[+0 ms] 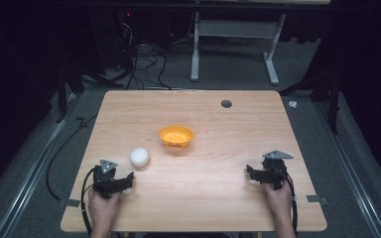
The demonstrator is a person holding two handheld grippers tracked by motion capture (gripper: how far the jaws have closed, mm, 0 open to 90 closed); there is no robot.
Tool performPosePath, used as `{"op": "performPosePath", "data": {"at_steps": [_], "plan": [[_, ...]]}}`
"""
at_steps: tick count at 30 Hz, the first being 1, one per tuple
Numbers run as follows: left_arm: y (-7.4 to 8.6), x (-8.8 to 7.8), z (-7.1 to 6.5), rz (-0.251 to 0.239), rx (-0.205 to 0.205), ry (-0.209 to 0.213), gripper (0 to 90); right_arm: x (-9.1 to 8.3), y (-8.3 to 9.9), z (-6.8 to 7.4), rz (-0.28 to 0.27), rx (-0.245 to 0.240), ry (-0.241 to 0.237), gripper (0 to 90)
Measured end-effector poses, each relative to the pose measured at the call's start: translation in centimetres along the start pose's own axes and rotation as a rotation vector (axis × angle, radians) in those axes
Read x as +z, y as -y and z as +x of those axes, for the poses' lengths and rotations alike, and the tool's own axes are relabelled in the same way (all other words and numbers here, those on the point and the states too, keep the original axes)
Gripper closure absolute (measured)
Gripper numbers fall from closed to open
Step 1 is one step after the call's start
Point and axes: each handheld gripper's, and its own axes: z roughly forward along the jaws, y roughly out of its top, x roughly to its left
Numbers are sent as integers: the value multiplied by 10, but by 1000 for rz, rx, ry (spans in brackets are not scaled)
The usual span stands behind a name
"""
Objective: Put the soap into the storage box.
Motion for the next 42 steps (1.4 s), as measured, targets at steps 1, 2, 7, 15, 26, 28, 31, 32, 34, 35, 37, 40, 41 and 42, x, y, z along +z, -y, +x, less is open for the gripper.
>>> {"op": "performPosePath", "data": {"at_steps": [1,2,7,15,26,28,31,32,34,35,37,40,41,42], "plan": [[0,0,0,0,0,-1,157,0,0,0,0,0,0,196],[0,0,0,-1,-3,-2,157,0,0,0,0,1,0,196],[0,-1,-1,2,-6,-5,158,0,0,0,0,0,-1,196],[1,-1,-1,3,-11,-9,162,0,0,0,-1,2,-2,196],[1,-2,-2,0,-16,-10,161,1,-1,-1,-3,19,17,199],[1,-1,-2,2,-14,-8,156,1,-1,-1,-5,21,17,199],[1,-2,-2,4,-12,-8,155,1,-1,-1,-1,16,17,196],[1,-2,-1,4,-13,-7,154,1,-1,-1,0,14,15,196],[1,-2,-1,5,-12,-5,151,1,-1,0,0,11,12,196],[1,-2,-1,5,-11,-5,151,1,-1,0,0,11,12,196],[1,-1,-1,4,-8,-3,151,1,-1,0,0,11,12,196],[1,-2,-1,3,-4,-2,156,1,-1,0,0,11,12,196],[1,-2,-1,1,-4,-1,157,1,-1,0,0,11,12,196],[1,-2,-1,3,3,2,158,1,-1,-1,0,11,12,196]]}}
